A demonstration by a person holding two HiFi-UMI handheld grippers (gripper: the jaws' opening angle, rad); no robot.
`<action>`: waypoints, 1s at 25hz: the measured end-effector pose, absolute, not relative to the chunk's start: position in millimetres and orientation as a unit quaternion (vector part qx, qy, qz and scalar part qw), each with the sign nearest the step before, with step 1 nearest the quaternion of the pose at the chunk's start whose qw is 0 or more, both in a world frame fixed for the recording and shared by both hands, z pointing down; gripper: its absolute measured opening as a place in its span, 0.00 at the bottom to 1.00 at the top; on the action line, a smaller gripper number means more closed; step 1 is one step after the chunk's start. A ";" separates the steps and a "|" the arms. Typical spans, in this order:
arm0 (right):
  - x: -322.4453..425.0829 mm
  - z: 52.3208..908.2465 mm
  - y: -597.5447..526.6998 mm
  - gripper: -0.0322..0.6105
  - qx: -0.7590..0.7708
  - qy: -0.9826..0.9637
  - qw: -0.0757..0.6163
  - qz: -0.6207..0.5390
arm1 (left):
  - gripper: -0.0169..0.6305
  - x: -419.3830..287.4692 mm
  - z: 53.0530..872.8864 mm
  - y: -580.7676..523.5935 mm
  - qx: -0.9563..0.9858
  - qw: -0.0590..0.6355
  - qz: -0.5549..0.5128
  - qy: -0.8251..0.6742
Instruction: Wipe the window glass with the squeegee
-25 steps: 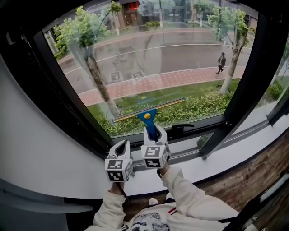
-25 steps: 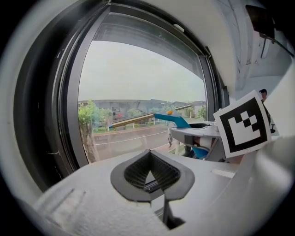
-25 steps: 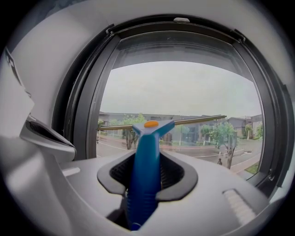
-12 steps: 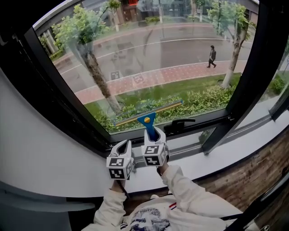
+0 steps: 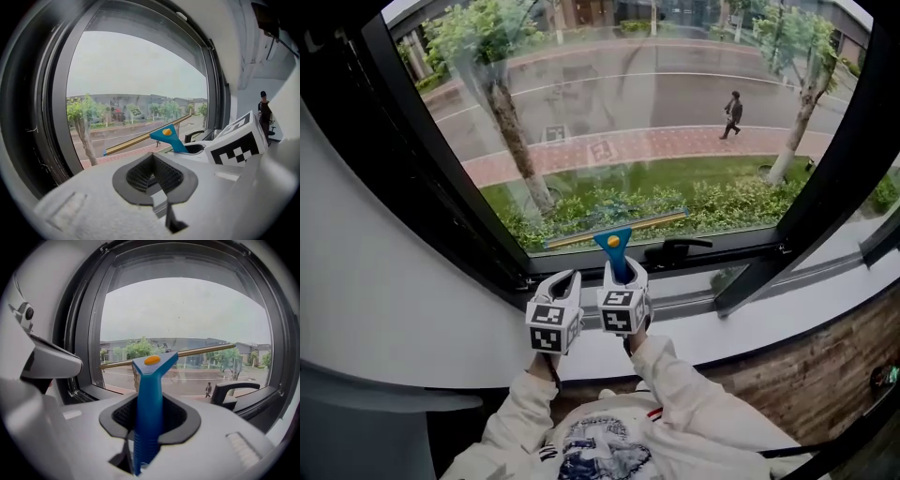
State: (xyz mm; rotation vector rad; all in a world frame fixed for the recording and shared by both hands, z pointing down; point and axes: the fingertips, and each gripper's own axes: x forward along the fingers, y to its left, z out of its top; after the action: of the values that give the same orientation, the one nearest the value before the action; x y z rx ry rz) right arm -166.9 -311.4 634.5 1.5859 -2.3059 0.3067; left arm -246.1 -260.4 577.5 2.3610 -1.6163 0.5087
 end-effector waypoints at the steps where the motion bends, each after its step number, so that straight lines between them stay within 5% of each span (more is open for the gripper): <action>1: -167.0 635.8 -311.1 0.25 0.556 -0.808 0.162 0.113 | 0.03 -245.4 577.9 -260.1 0.807 0.119 0.175 -0.551; 25: -166.9 678.7 -294.7 0.24 0.525 -0.785 0.219 0.244 | 0.03 -255.2 597.0 -244.1 0.788 0.168 0.158 -0.571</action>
State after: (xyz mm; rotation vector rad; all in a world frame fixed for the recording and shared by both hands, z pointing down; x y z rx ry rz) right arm -166.9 -294.7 678.7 1.4544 -2.1731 0.6757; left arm -255.2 -244.1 597.0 2.2428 -1.6236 0.4484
